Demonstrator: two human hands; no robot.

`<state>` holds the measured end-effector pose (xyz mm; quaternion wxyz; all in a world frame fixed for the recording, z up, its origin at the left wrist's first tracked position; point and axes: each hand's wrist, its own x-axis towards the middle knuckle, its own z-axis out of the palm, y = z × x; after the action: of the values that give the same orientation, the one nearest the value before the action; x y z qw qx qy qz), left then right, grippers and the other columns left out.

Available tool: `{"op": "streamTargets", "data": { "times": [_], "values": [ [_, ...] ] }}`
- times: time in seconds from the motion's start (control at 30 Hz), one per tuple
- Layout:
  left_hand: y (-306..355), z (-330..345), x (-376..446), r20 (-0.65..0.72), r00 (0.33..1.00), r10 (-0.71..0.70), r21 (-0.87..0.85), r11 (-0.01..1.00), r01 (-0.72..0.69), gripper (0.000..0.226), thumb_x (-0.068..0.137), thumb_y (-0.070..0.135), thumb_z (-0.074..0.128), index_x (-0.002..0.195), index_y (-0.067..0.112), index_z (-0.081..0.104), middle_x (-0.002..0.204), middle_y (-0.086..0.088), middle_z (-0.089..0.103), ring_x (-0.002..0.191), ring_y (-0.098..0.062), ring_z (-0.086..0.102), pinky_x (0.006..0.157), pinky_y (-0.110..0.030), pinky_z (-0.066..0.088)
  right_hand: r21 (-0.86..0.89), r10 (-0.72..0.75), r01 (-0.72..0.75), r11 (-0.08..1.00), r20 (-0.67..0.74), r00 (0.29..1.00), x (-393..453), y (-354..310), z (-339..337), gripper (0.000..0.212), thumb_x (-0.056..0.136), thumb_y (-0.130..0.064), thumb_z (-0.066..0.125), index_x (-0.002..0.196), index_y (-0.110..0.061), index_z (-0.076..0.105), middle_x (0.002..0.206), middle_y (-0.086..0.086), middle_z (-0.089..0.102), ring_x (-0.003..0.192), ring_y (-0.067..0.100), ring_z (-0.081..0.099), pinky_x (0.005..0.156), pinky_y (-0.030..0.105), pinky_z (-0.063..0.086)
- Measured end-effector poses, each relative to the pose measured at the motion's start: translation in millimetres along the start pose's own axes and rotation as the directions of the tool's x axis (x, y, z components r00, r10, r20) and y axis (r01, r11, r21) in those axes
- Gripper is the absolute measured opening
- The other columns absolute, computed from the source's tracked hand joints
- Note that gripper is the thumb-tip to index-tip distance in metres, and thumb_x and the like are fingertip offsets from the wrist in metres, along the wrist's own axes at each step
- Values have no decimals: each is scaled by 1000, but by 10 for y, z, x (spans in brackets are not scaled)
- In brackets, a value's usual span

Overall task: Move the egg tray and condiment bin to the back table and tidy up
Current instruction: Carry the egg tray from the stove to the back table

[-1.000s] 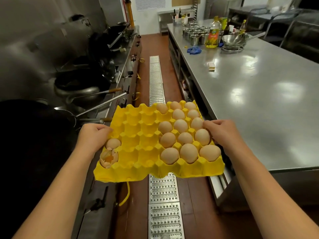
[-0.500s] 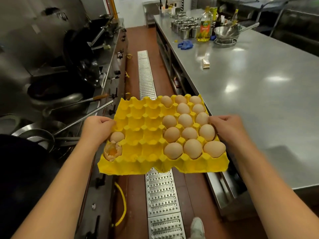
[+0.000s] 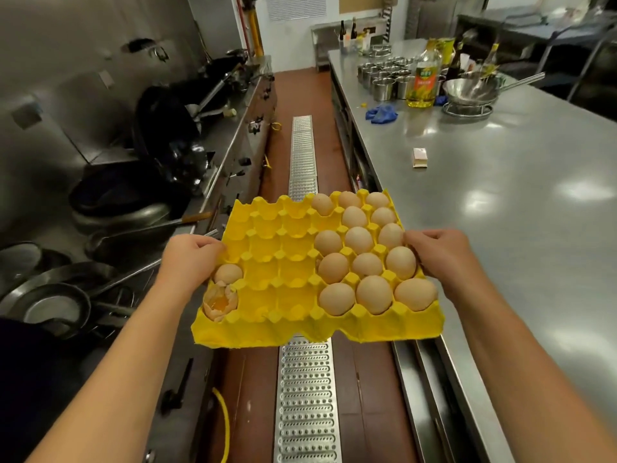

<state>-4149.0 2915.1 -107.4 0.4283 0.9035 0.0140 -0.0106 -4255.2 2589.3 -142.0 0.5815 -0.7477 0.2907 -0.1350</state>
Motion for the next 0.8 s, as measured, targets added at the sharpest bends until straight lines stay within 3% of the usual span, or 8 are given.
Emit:
{"op": "streamTargets", "data": {
  "times": [0.1, 0.23, 0.43, 0.67, 0.8],
  "values": [
    [45, 99, 271, -18, 1000, -16, 3, 1000, 16, 13, 95, 17, 60, 90, 24, 70, 81, -3, 63, 71, -19, 57, 54, -27, 44, -1, -13, 13, 1000, 21, 1000, 346, -42, 72, 31, 82, -27, 66, 52, -19, 69, 46, -8, 62, 39, 0, 56, 44, 22, 45],
    [83, 172, 550, -35, 999, -42, 7, 999, 42, 10, 94, 19, 61, 92, 22, 71, 78, -4, 64, 66, -18, 54, 56, -29, 44, -22, -22, 23, 999, 49, 999, 638, -107, 189, 24, 86, -28, 65, 65, -18, 72, 53, -6, 65, 52, 7, 61, 46, 21, 45],
    [149, 315, 1350, -20, 998, -60, -19, 998, 59, 15, 95, 20, 61, 101, 17, 73, 89, -4, 66, 89, -28, 62, 82, -46, 54, -66, -28, 31, 997, 52, 998, 1390, -286, 541, 25, 88, -28, 65, 71, -12, 73, 63, 2, 67, 57, 12, 61, 48, 22, 45],
    [321, 438, 2432, -31, 999, -17, -27, 1000, 16, 12, 94, 20, 62, 97, 19, 73, 86, -2, 66, 84, -24, 62, 72, -38, 54, -49, -32, 33, 998, 17, 999, 2285, -590, 906, 24, 88, -31, 66, 71, -15, 74, 60, -3, 67, 57, 10, 62, 48, 23, 45],
    [401, 571, 2873, -27, 1000, 11, -11, 1000, -12, 17, 93, 22, 63, 80, 30, 69, 82, 6, 63, 79, -15, 59, 62, -29, 46, -66, -37, 37, 997, 1, 999, 2649, -669, 959, 27, 87, -31, 65, 73, -10, 75, 66, 6, 67, 59, 16, 60, 54, 27, 48]
  ]
}}
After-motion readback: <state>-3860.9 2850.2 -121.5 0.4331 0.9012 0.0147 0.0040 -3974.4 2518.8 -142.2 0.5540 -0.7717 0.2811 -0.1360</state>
